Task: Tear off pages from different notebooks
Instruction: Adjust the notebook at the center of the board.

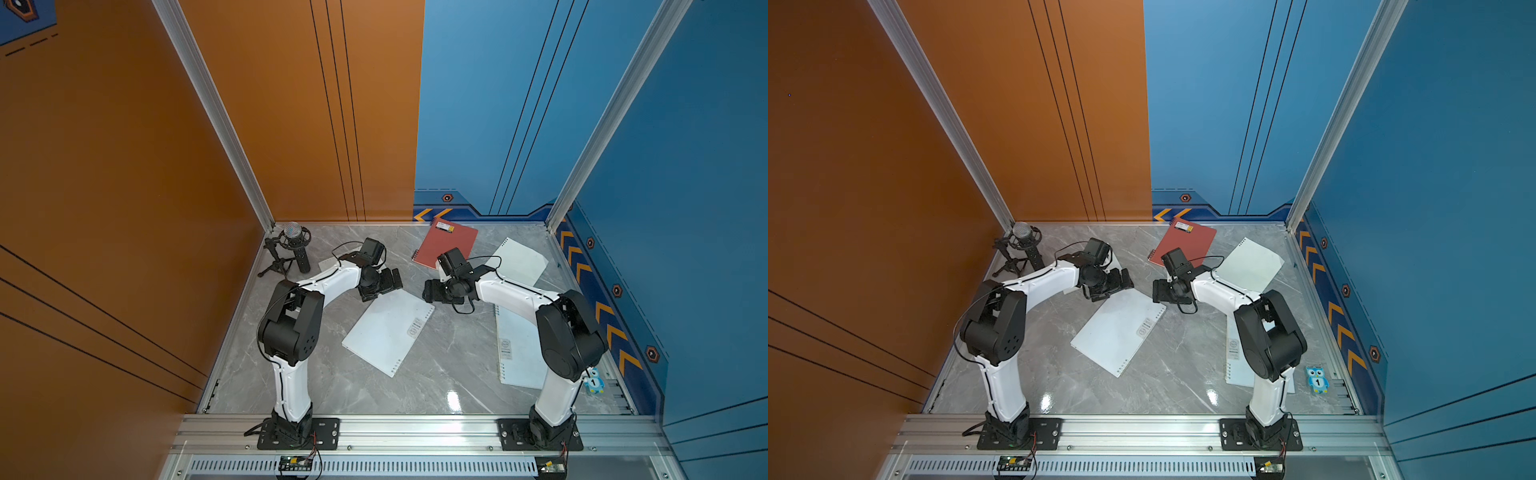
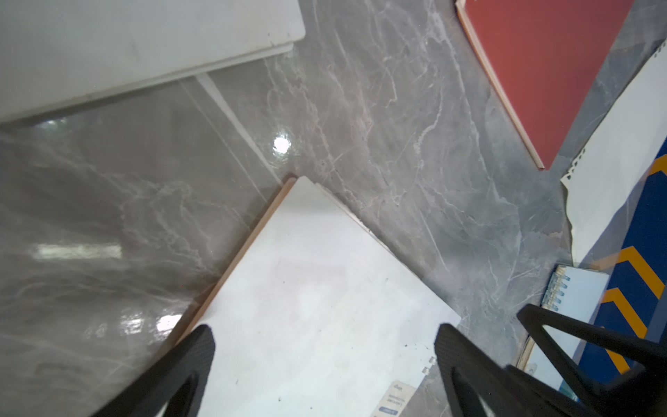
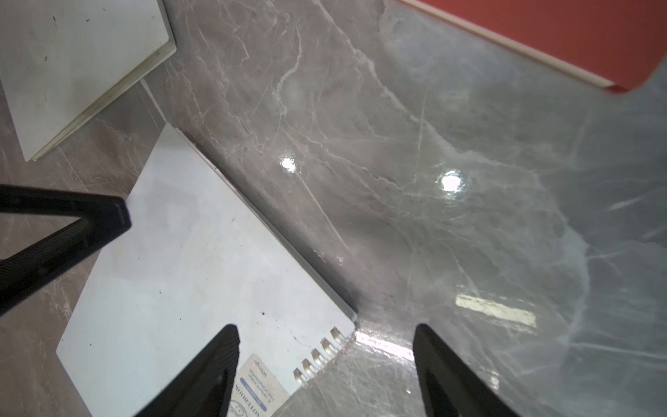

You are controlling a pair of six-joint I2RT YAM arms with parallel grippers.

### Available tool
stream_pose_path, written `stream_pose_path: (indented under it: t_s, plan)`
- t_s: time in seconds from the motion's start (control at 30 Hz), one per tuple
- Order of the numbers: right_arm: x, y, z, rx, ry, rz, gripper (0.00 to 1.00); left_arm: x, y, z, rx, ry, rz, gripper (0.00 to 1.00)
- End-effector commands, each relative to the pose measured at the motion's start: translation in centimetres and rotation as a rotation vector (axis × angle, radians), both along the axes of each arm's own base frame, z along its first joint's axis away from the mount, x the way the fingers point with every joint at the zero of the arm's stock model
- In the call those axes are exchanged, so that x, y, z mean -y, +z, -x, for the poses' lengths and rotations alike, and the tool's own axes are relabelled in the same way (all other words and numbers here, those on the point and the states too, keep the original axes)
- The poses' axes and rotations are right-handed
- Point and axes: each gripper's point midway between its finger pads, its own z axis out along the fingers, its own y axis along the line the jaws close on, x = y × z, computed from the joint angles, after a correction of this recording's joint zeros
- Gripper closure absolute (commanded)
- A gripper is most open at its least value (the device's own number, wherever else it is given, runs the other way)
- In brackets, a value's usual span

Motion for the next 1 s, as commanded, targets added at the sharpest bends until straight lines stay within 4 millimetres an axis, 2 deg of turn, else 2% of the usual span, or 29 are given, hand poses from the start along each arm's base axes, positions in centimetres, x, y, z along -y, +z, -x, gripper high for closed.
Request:
stream_pose_path:
  t_s: [0.0, 0.1, 0.13, 0.2, 0.27, 0.4, 0.5, 0.6, 0.73, 0.9, 0.97]
  plan:
    - [-2.6, -1.1, 0.1, -0.030, 0.101, -0.016, 0.21, -4.1, 2.3, 2.2, 0.020, 0.091, -0.025, 0.02]
    - [-3.2, -2.0, -0.1, -0.044, 0.119, 0.001, 0.21, -8.1, 3.1, 5.6, 0.050, 0.204, -0.069, 0.02]
    - [-3.3, -2.2, 0.0, -0.049, 0.124, 0.005, 0.21, -9.1, 2.7, 7.3, 0.044, 0.232, -0.087, 0.02]
    - [-3.4, -3.0, 0.2, -0.064, 0.131, 0.019, 0.21, -10.0, 2.7, 10.0, 0.057, 0.278, -0.088, 0.02]
    - [-3.5, -3.5, 0.6, -0.077, 0.139, 0.028, 0.22, -9.5, 2.3, 12.1, 0.056, 0.283, -0.084, 0.02]
    - [-3.7, -4.0, 1.7, -0.092, 0.164, 0.043, 0.22, -7.2, 0.3, 15.9, -0.025, 0.262, -0.047, 0.02]
    - [-3.9, -4.1, 3.0, -0.109, 0.184, 0.046, 0.22, -6.4, -0.7, 18.0, -0.047, 0.258, -0.057, 0.02]
    - [-3.8, -3.9, 4.3, -0.109, 0.199, 0.055, 0.22, -6.7, -2.4, 18.8, -0.089, 0.248, -0.105, 0.02]
    - [-3.9, -3.6, 5.8, -0.111, 0.213, 0.059, 0.22, -5.9, -4.2, 18.6, -0.156, 0.190, -0.159, 0.02]
    - [-3.9, -3.5, 7.9, -0.116, 0.208, 0.052, 0.22, -5.5, -5.0, 16.5, -0.158, 0.146, -0.221, 0.02]
    - [-4.9, -3.3, 10.3, -0.124, 0.243, 0.036, 0.23, -4.8, -4.9, 14.8, -0.147, 0.118, -0.226, 0.02]
